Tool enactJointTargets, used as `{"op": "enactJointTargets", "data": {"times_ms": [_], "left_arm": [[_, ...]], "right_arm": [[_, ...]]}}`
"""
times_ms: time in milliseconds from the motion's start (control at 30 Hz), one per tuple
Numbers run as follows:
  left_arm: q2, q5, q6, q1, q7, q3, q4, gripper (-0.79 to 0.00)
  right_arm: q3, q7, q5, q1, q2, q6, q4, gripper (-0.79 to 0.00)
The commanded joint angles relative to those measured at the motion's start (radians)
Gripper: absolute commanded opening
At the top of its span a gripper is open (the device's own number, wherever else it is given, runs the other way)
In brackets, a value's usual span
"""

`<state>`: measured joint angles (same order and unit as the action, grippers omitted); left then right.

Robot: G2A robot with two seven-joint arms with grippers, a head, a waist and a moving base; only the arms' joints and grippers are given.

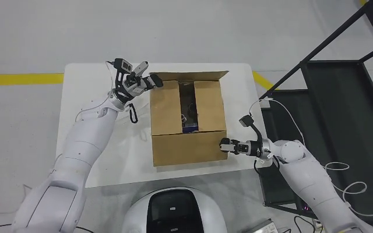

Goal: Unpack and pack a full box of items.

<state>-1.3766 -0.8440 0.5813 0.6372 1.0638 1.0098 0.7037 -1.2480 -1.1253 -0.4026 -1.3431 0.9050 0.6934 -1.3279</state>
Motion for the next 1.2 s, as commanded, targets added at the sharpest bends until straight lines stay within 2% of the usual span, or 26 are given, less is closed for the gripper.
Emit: {"op": "enactJointTargets", "data": {"times_ms": [0,133,267,467,567,800,1167], "left_arm": [[-0.016,0.001,0.01,-0.014,-0.054,-0.017,-0.017,0.0],[-0.052,-0.009,0.056,-0.042,-0.15,-0.051,-0.074,0.0],[-0.083,0.003,0.119,-0.082,-0.23,-0.072,-0.172,0.0],[-0.118,0.034,0.213,-0.131,-0.335,-0.082,-0.314,0.0],[-0.126,0.073,0.227,-0.154,-0.357,-0.09,-0.374,0.0],[-0.138,0.168,0.237,-0.193,-0.414,-0.105,-0.454,0.0],[-0.143,0.309,0.204,-0.228,-0.5,-0.131,-0.497,0.0]], "right_arm": [[0.0,0.0,0.0,0.0,0.0,0.0,0.0,0.0],[0.0,0.0,0.0,0.0,0.0,0.0,0.0,0.0],[0.0,0.0,0.0,0.0,0.0,0.0,0.0,0.0],[0.0,0.0,0.0,0.0,0.0,0.0,0.0,0.0],[0.0,0.0,0.0,0.0,0.0,0.0,0.0,0.0],[0.0,0.0,0.0,0.0,0.0,0.0,0.0,0.0],[0.0,0.0,0.0,0.0,0.0,0.0,0.0,0.0]]}}
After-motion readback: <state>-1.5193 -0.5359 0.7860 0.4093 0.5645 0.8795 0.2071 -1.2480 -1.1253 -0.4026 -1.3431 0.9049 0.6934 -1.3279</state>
